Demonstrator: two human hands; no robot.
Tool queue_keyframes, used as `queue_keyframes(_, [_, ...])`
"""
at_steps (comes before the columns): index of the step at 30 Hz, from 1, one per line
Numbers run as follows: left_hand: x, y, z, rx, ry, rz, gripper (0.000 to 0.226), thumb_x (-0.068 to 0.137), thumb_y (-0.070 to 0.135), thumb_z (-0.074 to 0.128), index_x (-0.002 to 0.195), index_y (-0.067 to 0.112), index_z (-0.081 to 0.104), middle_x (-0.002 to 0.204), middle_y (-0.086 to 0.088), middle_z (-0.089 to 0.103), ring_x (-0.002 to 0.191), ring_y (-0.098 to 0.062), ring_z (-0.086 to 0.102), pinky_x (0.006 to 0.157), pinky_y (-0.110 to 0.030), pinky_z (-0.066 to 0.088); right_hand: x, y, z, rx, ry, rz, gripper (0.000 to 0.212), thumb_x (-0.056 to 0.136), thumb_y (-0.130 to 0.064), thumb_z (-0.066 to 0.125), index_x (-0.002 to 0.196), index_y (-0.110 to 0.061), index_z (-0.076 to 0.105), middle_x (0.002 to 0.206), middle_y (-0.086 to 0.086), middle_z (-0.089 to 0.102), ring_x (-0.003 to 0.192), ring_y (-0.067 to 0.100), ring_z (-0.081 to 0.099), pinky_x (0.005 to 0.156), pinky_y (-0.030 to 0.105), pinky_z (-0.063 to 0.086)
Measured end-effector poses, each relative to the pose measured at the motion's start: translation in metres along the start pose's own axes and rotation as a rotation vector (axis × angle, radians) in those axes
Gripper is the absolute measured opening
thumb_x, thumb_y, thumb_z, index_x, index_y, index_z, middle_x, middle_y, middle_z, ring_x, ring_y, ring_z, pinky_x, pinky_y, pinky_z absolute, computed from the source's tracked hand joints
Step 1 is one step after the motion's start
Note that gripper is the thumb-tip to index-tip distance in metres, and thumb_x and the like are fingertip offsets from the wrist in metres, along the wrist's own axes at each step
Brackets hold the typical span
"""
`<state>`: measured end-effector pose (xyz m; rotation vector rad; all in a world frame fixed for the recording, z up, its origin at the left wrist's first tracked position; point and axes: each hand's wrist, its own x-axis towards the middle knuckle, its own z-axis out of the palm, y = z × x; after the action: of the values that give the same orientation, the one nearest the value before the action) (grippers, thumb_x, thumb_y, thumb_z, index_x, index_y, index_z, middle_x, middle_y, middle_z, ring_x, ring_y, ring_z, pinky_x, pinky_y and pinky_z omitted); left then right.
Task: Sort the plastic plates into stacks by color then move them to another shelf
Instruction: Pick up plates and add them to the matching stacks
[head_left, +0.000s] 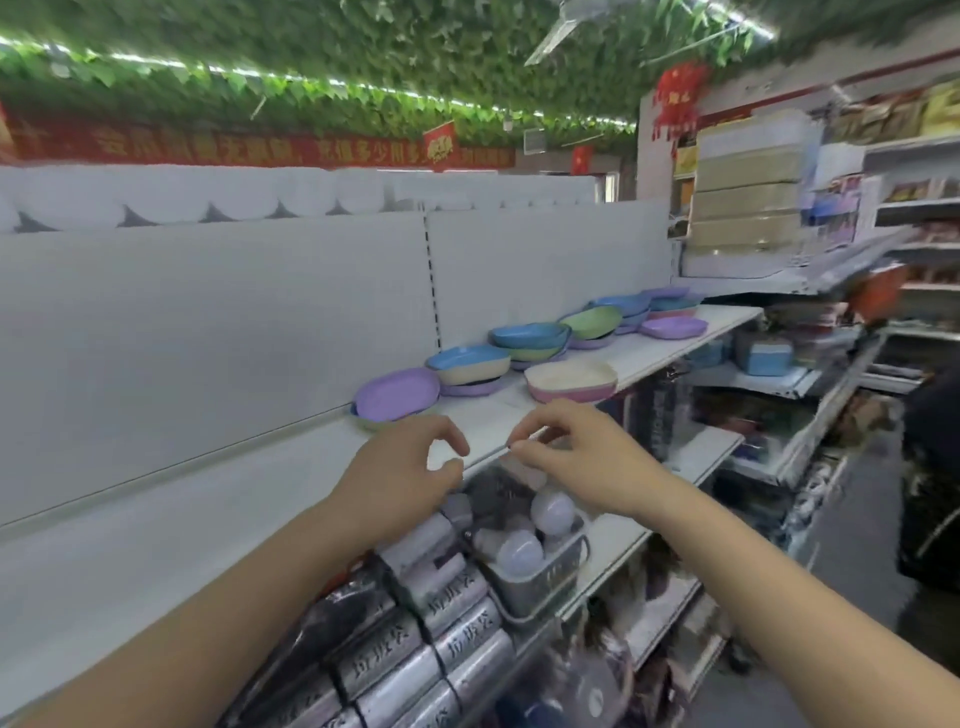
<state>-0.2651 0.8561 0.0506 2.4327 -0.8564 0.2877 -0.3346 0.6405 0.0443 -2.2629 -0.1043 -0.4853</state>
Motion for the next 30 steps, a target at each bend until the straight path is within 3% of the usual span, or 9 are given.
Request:
queue_keyframes(5, [0.05, 0.028, 0.048, -0.017, 0.005, -0.024, 0.015, 0.091, 0.032, 0.062, 0.105, 0.038, 0.063, 0.111, 0.015, 0.063, 0.107, -0.007, 0.056, 0.09, -0.03, 0.044, 0.01, 0.068, -0.052, -0.017, -0.02, 0.007, 0.005, 0.093, -0.033, 0.07, 0.096, -0.035, 0.073, 0.108, -0.014, 0.067, 0.104, 0.003, 0.06, 0.097, 0.035, 0.049])
queue_keyframes(11, [0.12, 0.018, 0.073, 0.03, 0.064, -0.081, 0.016, 0.092, 0.03, 0.061, 0.105, 0.039, 0.061, 0.109, 0.019, 0.058, 0.107, -0.007, 0.055, 0.084, -0.029, 0.04, 0.052, 0.128, -0.086, -0.001, 0.005, -0.017, 0.007, 0.096, -0.029, 0.068, 0.096, -0.034, 0.074, 0.105, -0.014, 0.066, 0.095, -0.001, 0.06, 0.082, 0.018, 0.044])
queue_keyframes(18, [0.232, -0.031, 0.058, 0.154, 0.196, -0.199, 0.019, 0.09, 0.03, 0.061, 0.108, 0.036, 0.065, 0.112, 0.004, 0.061, 0.103, -0.019, 0.058, 0.09, -0.037, 0.046, 0.172, 0.164, -0.11, 0.061, -0.02, -0.072, 0.008, 0.097, -0.031, 0.067, 0.097, -0.031, 0.075, 0.1, -0.018, 0.071, 0.089, 0.005, 0.064, 0.076, 0.018, 0.049])
queue_keyframes(22, [0.286, -0.049, 0.072, 0.181, 0.14, -0.254, 0.015, 0.093, 0.031, 0.059, 0.104, 0.038, 0.067, 0.108, 0.005, 0.063, 0.092, -0.013, 0.058, 0.08, -0.031, 0.044, 0.253, 0.19, -0.11, 0.002, -0.042, -0.118, 0.009, 0.096, -0.026, 0.068, 0.091, -0.032, 0.074, 0.091, -0.025, 0.07, 0.083, -0.002, 0.063, 0.073, 0.013, 0.043])
queue_keyframes(25, [0.317, -0.046, 0.089, 0.231, 0.091, -0.279, 0.019, 0.096, 0.035, 0.058, 0.107, 0.029, 0.072, 0.104, 0.008, 0.065, 0.092, -0.013, 0.058, 0.08, -0.028, 0.044, 0.301, 0.211, -0.104, -0.006, -0.043, -0.13, 0.011, 0.096, -0.025, 0.067, 0.09, -0.031, 0.073, 0.088, -0.019, 0.07, 0.074, 0.0, 0.061, 0.067, 0.008, 0.041])
queue_keyframes(30, [0.35, -0.024, 0.125, 0.373, -0.003, -0.357, 0.034, 0.088, 0.047, 0.056, 0.085, 0.017, 0.074, 0.083, -0.002, 0.072, 0.084, -0.023, 0.067, 0.072, -0.033, 0.054, 0.35, 0.241, -0.091, -0.177, -0.095, -0.222, 0.01, 0.095, -0.033, 0.065, 0.103, -0.037, 0.071, 0.099, -0.012, 0.06, 0.081, 0.004, 0.057, 0.078, 0.025, 0.044])
